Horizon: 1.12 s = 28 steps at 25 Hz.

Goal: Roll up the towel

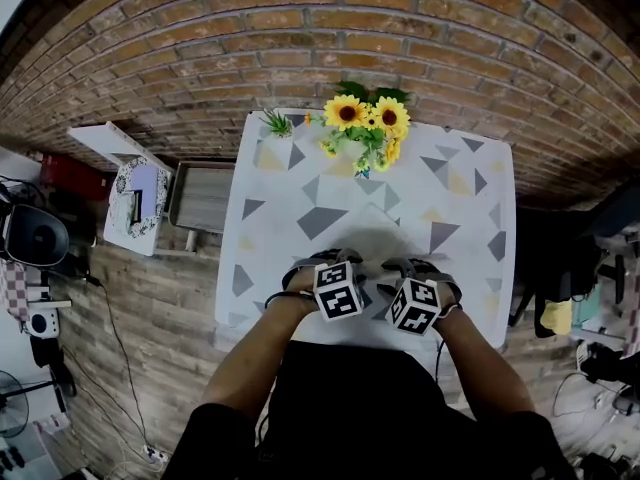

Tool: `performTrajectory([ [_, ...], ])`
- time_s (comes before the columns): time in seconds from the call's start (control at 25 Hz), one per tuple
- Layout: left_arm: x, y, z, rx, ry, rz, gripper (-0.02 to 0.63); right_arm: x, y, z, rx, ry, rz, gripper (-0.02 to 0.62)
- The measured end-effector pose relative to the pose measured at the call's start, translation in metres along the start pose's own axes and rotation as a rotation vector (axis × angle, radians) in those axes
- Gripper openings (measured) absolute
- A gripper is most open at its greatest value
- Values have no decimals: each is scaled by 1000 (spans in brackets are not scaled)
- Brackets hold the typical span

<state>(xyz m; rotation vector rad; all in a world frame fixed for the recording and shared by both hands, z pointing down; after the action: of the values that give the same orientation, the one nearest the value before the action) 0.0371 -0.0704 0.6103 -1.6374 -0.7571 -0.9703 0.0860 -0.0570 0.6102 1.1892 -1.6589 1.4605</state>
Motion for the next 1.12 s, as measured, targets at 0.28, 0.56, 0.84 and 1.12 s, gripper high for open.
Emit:
performTrajectory([
  [0.28,-7,1,5,62,38,-19,166,13,-3,18,26,-23,-33,114],
  [0.56,-2,-7,-7,54,62,-74,171,14,3,47,186,-9,-33,135],
  [0.84,-11,-1,-20,67,100,-67,170,20,7,67,261,-33,-33,133],
  [1.12,-9,-12,-49,-43,98,-50,169,12,22,89,261,-137,16,135],
])
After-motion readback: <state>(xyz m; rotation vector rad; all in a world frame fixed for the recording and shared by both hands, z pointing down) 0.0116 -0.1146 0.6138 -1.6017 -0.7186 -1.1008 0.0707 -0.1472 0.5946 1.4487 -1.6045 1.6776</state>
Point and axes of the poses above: the fingertips, and each gripper's own axes: x forward along the fingers, z to its right, y out of its top, the point moved 3 cm from there along -x, backward along the fingers, and after that the axes turned 7 degrees about -y, right-handed, at the moved point
